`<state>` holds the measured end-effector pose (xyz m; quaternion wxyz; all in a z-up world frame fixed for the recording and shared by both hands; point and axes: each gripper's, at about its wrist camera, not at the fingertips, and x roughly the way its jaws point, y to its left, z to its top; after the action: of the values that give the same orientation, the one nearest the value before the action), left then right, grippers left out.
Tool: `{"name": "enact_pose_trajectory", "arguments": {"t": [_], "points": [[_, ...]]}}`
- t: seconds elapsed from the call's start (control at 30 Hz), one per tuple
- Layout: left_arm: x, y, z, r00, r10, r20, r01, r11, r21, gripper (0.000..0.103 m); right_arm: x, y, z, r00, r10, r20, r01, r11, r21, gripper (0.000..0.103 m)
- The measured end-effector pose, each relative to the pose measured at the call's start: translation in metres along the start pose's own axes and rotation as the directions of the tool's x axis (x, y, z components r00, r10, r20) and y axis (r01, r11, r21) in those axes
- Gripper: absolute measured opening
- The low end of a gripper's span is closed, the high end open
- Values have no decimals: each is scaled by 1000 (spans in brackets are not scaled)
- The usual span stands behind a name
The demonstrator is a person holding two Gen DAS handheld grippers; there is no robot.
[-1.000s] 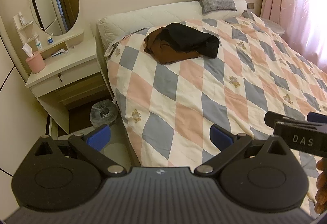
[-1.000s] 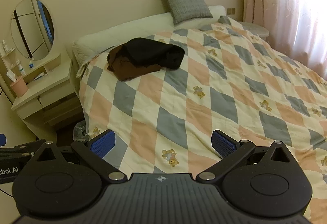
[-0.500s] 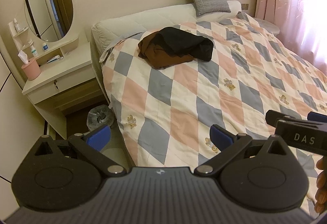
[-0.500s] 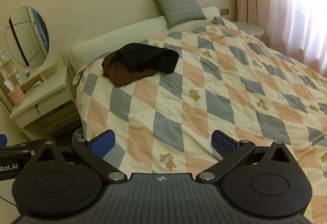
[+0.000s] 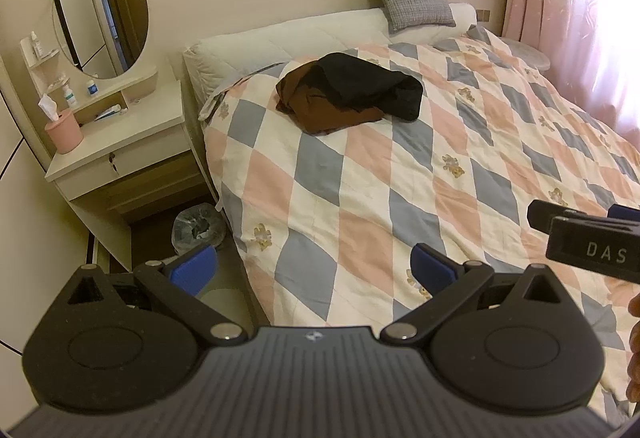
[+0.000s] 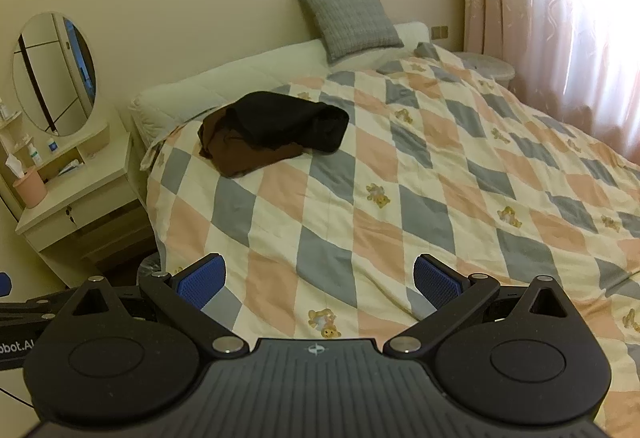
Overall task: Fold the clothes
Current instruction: 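Move both grippers toward the black trousers lying on the brown garment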
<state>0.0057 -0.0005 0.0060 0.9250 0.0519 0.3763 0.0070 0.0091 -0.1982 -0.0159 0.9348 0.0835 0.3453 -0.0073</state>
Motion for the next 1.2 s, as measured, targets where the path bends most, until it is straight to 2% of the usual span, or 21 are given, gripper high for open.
{"name": "enact_pose_trajectory", "arguments": {"t": [0.27, 0.5, 0.63, 0.87, 1.03, 1.2], "points": [[5, 5, 3, 1000, -24, -9, 24, 1000, 13, 102, 0, 7, 3, 1000, 2, 8, -2, 1000, -5, 103], [29, 7, 6, 997, -52, -49, 53, 998, 29, 102, 9, 8, 8, 1000, -15, 3, 15, 1000, 10, 103], [51, 10, 12, 995, -66, -75, 69, 997, 32, 102, 20, 9, 13, 999, -32, -8, 32, 999, 20, 103], [97, 11, 39, 990, -102, -97, 110, 991, 81, 102, 48, 12, 27, 998, -62, -11, 63, 997, 46, 103], [139, 15, 65, 981, -149, -125, 162, 981, 106, 102, 81, 16, 41, 995, -93, -31, 95, 992, 78, 103], [178, 26, 90, 977, -157, -147, 173, 980, 102, 102, 118, 27, 60, 992, -109, -57, 114, 990, 86, 103]]}}
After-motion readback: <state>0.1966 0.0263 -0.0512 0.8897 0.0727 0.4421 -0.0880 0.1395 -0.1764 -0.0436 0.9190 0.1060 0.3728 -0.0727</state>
